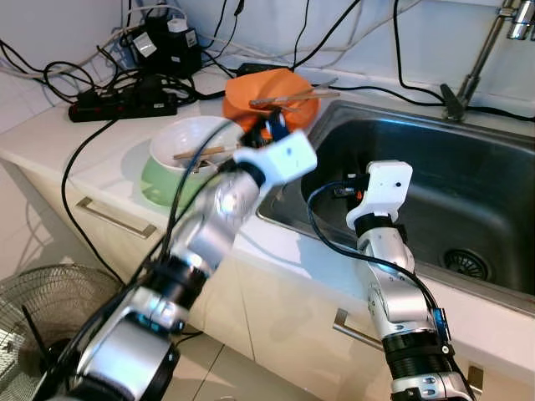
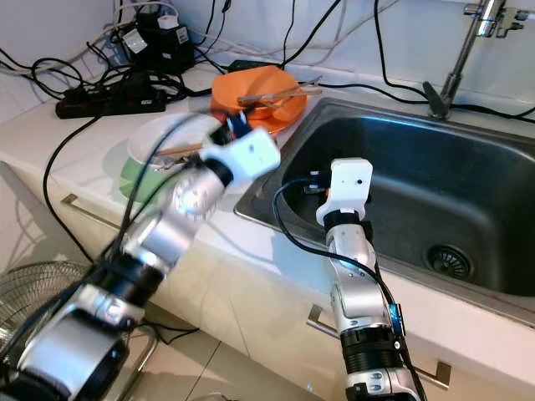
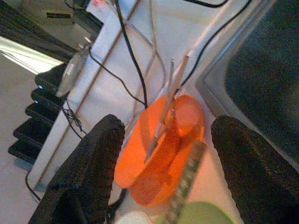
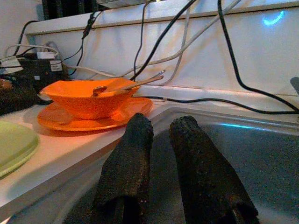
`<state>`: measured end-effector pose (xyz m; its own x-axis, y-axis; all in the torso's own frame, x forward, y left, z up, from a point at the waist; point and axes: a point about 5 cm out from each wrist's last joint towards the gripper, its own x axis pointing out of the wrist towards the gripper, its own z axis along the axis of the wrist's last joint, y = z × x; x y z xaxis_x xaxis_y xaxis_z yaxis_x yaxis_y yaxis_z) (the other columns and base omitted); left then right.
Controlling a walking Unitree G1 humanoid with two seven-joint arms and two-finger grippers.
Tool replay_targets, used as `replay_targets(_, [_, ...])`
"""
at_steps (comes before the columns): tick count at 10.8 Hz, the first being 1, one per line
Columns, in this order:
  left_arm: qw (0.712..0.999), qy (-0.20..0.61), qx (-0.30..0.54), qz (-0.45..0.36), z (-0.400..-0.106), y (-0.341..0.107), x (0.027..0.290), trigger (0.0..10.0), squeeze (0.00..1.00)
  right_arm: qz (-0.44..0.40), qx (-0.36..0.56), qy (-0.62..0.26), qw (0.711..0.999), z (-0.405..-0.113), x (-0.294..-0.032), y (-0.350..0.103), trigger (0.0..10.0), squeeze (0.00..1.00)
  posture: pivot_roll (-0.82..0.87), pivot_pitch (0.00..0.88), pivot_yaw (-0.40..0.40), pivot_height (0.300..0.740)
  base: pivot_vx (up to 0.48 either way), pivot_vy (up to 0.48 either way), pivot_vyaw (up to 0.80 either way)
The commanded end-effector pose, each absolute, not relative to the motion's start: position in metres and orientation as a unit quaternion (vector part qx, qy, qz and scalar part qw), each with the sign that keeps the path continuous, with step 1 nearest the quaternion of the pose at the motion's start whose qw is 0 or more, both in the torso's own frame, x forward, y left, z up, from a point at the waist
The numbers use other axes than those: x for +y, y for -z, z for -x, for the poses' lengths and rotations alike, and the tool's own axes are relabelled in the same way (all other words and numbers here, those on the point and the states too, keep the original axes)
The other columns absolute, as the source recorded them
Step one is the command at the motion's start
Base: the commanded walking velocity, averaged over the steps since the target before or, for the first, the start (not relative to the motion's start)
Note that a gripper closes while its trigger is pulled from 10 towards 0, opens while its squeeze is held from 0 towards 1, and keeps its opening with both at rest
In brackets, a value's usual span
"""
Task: Kitchen organization
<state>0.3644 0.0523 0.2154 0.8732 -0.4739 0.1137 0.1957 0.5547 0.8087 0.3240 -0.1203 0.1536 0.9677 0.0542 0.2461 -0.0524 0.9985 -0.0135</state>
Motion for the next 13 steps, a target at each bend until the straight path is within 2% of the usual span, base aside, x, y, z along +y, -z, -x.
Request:
replay_targets(1, [0.867,0.179,-0.157,-0.437,-0.369,-0.219,0.057,10.0,0.0,-0.002,-0.127,-0.027,0.991,-0.325,-0.12,-0.156,10.0,0.0,0.05,0.0,0.069,0.74,0.0,0.0,0.0])
replay_targets(6, [0.874,0.168,-0.101,-0.446,-0.38,-0.209,0.065,10.0,0.0,-0.002,-0.127,-0.026,0.992,-0.325,-0.12,-0.155,10.0,0.0,0.04,0.0,0.07,0.74,0.0,0.0,0.0])
replay_targets(9, [0.869,0.161,-0.098,-0.458,-0.381,-0.207,0.066,10.0,0.0,-0.002,-0.127,-0.026,0.992,-0.325,-0.12,-0.156,10.0,0.0,0.04,0.0,0.069,0.74,0.0,0.0,0.0])
replay_targets(10, [0.867,0.158,-0.1,-0.462,-0.382,-0.208,0.067,3.0,0.0,-0.002,-0.127,-0.026,0.992,-0.325,-0.12,-0.155,10.0,0.0,0.04,0.0,0.068,0.74,0.0,0.0,0.0])
replay_targets(11, [0.866,0.157,-0.101,-0.464,-0.382,-0.208,0.067,0.0,0.0,-0.001,-0.127,-0.027,0.992,-0.326,-0.12,-0.155,10.0,0.0,0.04,0.0,0.068,0.74,0.0,0.0,0.0])
replay_targets(13, [0.865,0.16,-0.1,-0.466,-0.383,-0.207,0.066,0.0,0.0,-0.002,-0.127,-0.026,0.992,-0.326,-0.12,-0.155,10.0,0.0,0.04,0.0,0.068,0.74,0.0,0.0,0.0])
